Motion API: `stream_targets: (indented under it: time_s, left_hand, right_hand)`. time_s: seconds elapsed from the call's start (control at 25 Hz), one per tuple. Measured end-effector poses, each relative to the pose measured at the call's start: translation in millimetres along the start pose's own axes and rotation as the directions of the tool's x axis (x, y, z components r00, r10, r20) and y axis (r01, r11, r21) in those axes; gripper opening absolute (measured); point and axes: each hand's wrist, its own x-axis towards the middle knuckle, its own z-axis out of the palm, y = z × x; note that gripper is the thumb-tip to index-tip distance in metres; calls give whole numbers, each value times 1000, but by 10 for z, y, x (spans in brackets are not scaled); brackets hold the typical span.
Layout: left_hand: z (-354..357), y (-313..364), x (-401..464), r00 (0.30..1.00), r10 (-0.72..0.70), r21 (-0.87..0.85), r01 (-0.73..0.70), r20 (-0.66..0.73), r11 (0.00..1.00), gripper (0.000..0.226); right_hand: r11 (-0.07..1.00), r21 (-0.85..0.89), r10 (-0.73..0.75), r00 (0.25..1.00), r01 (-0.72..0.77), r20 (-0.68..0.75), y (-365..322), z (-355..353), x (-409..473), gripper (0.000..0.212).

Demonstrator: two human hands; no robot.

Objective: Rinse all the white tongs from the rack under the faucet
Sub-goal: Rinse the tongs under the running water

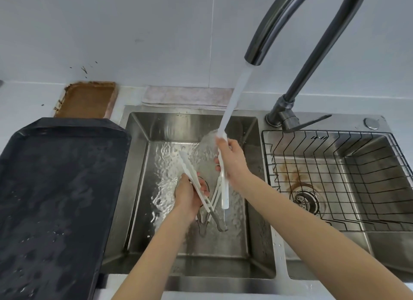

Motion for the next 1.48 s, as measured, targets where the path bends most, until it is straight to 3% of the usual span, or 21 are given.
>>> stream_targets:
  time_s: [0.2,0.32,0.44,0.56,0.68,0.84,1.0,1.04,1.12,1.24,1.32,1.4,1.48]
  left_hand:
    - [57,20,-80,989,145,51,-146,20,988,41]
    - [138,82,-95,961,263,242,-275,83,930,47]
    - [190,104,-131,922,325,508,-386,209,770,40]
    - [230,107,-163,871,328,546,-487,367,682,25]
    - [356,123,-167,833,340,560,-547,436,622,21]
    - [491,209,-121,856,335,623,-517,394,587,31]
    - [509,342,-12,859,405,690,-499,313,525,38]
    - [516,374,19,858,432,696,-490,278,526,41]
    - [502,433,77,877,443,636,-452,188,625,43]
    - [406,469,159,912,398,492,-392,98,777,30]
    - [299,399,202,932,356,542,-335,69,771,26]
    - [161,293,225,948,313,637,-273,52,721,33]
    - [11,205,244,958,283,694,-229,37,682,35]
  right_hand:
    - [934,-291,-228,973,208,-36,-191,58,37,34]
    - [868,-395,-326,945,301,2,-160,114,20,33]
    - [900,-374,-270,960,224,-76,-68,-19,21,39]
    - [940,-291,-228,962,178,-148,-16,-209,46,37]
    - [943,-300,-200,967,146,-160,23,-285,42,30]
    - [954,-281,-141,982,102,-125,77,-302,8,29]
    - [987,-132,-97,995,93,-19,50,-315,-51,51]
    - [994,-73,-76,997,76,2,50,-323,-58,57]
    - [1000,-24,-2,998,3,59,88,-339,-86,60]
    - [964,-248,136,977,-93,162,287,-334,-159,34]
    - [926,-354,196,969,-132,152,444,-300,-189,20]
    - [850,-510,224,966,-130,128,580,-270,-189,23]
    - [824,-546,258,959,-154,120,714,-246,-174,24]
